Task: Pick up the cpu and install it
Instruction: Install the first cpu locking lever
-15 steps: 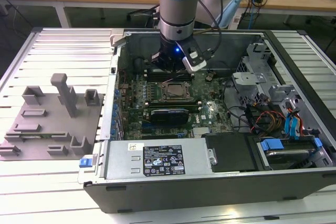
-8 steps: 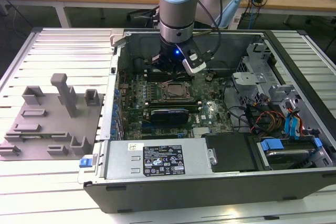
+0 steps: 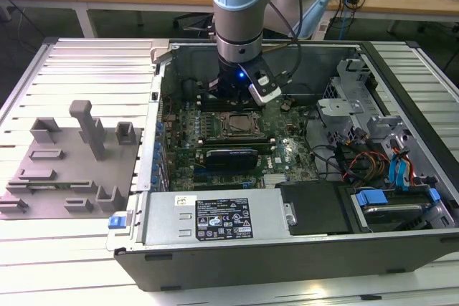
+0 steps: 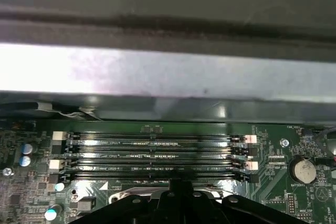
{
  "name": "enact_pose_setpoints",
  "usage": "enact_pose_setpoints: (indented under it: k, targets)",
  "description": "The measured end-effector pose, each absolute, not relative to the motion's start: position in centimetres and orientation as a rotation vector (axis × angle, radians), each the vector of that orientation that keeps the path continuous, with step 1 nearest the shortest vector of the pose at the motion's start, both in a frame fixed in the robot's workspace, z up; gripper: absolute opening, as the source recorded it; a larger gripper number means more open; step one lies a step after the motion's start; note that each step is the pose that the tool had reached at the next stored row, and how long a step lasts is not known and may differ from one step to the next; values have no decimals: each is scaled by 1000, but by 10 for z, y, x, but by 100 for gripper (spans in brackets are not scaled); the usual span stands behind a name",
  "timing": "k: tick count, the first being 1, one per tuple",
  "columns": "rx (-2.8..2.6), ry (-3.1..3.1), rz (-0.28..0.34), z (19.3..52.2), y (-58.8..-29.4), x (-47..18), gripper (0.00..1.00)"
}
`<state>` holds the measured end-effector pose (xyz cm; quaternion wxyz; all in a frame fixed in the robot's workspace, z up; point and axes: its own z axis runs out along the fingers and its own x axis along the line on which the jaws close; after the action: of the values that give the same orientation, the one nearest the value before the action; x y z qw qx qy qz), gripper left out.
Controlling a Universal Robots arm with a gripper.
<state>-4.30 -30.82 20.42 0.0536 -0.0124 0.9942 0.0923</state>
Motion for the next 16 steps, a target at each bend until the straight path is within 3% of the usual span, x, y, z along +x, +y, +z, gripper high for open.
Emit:
enact_pose_setpoints:
  k: [16]
  targets:
    - [77,3011,266,202,-304,-43,11]
